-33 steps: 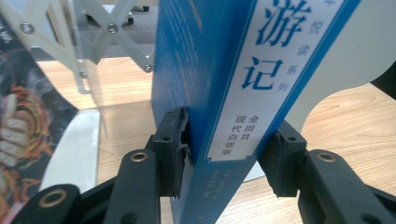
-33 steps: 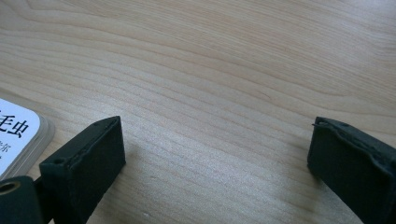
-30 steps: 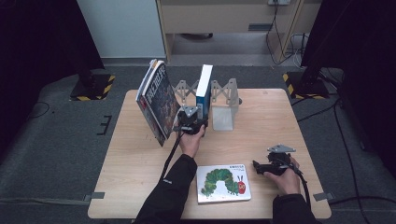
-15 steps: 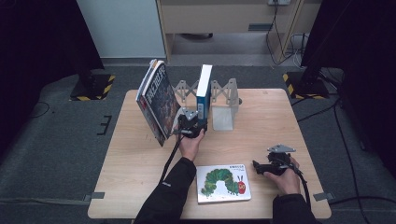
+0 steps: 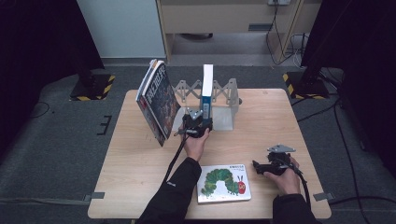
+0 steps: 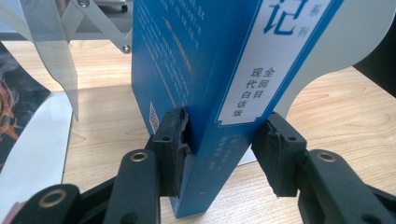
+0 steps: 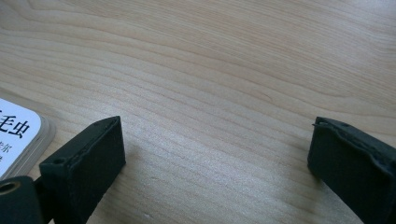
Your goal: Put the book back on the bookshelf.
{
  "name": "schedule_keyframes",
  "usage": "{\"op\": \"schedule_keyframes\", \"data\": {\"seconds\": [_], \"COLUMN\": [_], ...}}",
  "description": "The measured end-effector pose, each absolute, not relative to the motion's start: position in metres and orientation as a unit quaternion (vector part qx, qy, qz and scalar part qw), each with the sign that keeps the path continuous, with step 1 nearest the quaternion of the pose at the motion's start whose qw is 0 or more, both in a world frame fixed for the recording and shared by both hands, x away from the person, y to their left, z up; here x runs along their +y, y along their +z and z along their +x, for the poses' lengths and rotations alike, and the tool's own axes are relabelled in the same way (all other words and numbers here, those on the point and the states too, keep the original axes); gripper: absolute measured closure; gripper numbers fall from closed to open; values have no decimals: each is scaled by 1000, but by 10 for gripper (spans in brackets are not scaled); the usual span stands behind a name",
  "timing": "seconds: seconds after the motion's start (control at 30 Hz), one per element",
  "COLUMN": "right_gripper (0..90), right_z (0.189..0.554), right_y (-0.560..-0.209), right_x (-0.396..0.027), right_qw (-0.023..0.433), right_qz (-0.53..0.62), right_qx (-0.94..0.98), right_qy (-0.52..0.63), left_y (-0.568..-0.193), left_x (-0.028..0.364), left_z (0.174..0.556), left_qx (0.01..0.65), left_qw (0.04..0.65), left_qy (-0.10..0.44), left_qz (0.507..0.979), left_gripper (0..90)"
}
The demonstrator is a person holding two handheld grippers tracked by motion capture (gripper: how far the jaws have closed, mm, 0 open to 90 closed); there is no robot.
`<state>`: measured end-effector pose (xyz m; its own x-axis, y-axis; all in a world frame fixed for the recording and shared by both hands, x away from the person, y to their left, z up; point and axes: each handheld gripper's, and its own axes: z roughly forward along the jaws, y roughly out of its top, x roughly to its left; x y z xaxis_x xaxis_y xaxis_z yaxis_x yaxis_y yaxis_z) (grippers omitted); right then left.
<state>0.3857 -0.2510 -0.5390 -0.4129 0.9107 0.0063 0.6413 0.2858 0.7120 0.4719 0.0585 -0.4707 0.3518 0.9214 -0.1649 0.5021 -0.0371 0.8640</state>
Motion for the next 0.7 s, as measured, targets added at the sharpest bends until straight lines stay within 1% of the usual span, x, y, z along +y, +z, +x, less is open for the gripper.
{"op": "schedule_keyframes", "data": {"seconds": [0.13,0.3,0.7], "right_gripper": [41,41,23], "right_z": [386,386,386], "right_y": [-539,-539,-539], "right_x": [-251,-251,-251], "right_qw": [206,207,206], "right_qz": [501,501,505], "right_qx": [775,775,773], "right_qy": [326,326,323], "left_y": [-471,-468,-449], "left_x": [60,64,93], "left_z": [470,463,422], "left_qx": [517,496,442], "left_qw": [467,468,482], "left_qy": [224,226,200], "left_qz": [681,696,730], "left_gripper": [521,477,417]}}
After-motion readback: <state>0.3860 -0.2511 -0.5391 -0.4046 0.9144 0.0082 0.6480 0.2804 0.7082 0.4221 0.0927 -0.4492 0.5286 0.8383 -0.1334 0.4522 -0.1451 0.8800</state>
